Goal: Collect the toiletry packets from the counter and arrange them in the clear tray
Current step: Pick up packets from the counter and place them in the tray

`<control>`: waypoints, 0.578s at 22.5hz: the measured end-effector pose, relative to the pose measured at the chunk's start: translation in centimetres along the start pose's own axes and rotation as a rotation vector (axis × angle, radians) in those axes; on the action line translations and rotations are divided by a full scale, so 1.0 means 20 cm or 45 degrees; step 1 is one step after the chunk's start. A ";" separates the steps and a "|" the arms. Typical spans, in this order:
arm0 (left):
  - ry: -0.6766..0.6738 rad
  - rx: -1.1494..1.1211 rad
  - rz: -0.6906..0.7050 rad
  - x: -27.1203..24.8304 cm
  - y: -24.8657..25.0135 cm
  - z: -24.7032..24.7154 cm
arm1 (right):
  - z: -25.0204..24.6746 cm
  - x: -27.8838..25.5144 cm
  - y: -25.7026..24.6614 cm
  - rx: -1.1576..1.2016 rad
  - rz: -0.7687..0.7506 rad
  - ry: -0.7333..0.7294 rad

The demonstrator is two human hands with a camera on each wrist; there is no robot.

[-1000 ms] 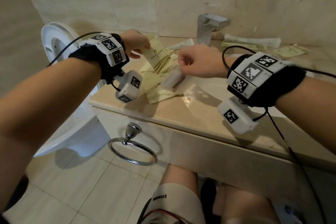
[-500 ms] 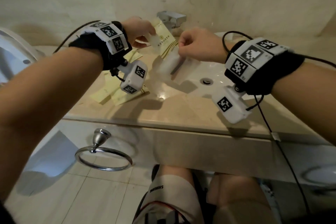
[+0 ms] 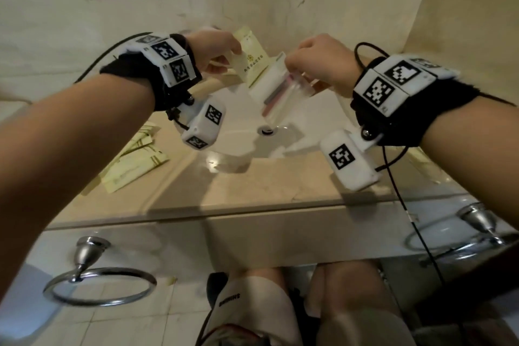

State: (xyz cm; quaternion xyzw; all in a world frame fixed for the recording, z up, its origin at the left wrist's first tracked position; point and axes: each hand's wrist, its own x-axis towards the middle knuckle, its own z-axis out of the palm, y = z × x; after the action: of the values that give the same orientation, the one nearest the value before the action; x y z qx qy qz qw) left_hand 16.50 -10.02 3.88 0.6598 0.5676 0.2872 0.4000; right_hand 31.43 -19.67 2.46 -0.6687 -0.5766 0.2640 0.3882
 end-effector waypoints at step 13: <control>-0.279 -0.020 0.216 -0.03 0.32 0.54 | -0.52 -0.13 0.39 0.262 0.341 0.277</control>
State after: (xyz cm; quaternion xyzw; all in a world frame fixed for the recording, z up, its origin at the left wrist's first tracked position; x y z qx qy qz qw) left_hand 28.70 -13.08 3.91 0.7297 0.4605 0.2506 0.4389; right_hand 43.79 -24.64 1.62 -0.7210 -0.4069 0.2968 0.4759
